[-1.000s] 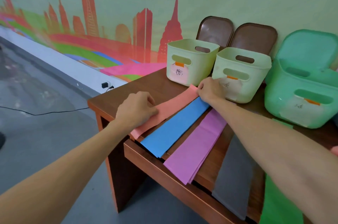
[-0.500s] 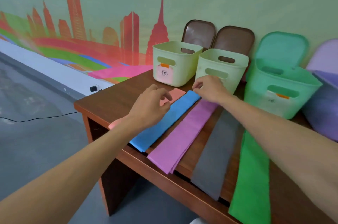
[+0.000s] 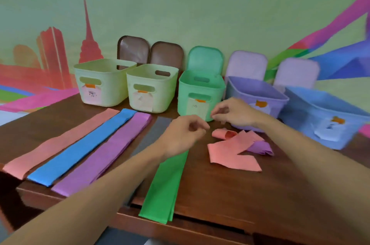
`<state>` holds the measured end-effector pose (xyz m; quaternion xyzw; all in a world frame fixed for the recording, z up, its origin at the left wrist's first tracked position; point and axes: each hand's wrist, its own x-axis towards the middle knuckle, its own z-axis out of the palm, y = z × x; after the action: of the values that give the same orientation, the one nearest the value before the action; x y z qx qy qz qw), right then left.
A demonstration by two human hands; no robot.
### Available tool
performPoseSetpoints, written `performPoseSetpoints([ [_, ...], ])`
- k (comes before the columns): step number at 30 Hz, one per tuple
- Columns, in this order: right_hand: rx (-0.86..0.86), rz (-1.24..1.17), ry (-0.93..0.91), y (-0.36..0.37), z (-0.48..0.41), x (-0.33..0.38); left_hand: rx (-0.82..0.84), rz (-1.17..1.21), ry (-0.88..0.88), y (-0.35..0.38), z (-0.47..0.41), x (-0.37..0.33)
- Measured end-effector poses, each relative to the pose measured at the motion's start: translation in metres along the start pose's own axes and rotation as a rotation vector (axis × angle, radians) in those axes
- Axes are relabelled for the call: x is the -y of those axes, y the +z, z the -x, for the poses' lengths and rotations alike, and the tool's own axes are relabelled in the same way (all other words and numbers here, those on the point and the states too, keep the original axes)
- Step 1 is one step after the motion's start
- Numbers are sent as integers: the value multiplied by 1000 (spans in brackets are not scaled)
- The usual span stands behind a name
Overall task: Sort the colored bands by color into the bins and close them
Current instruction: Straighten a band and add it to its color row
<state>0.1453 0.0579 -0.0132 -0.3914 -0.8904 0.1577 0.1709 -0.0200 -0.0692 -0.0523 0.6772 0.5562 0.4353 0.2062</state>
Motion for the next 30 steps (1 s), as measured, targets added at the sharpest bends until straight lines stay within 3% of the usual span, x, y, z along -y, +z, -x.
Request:
performPoseSetpoints([
  [3, -124, -55, 55, -10, 34, -33, 47, -87, 0, 37, -6, -12],
  [8, -388, -178, 163, -5, 72, -79, -313, 0, -128, 84, -19, -22],
  [11, -547, -215, 244, 14, 90, -105, -364, -72, -142, 105, -24, -15],
  [18, -550, -125, 231, 26, 92, -123, -399, 74, -280, 116, -27, 0],
  [23, -281, 76, 277, 41, 82, -124, -295, 0, -306, 120, -27, 0],
  [30, -515, -195, 265, 31, 87, -117, -227, 26, -251, 120, -25, -2],
])
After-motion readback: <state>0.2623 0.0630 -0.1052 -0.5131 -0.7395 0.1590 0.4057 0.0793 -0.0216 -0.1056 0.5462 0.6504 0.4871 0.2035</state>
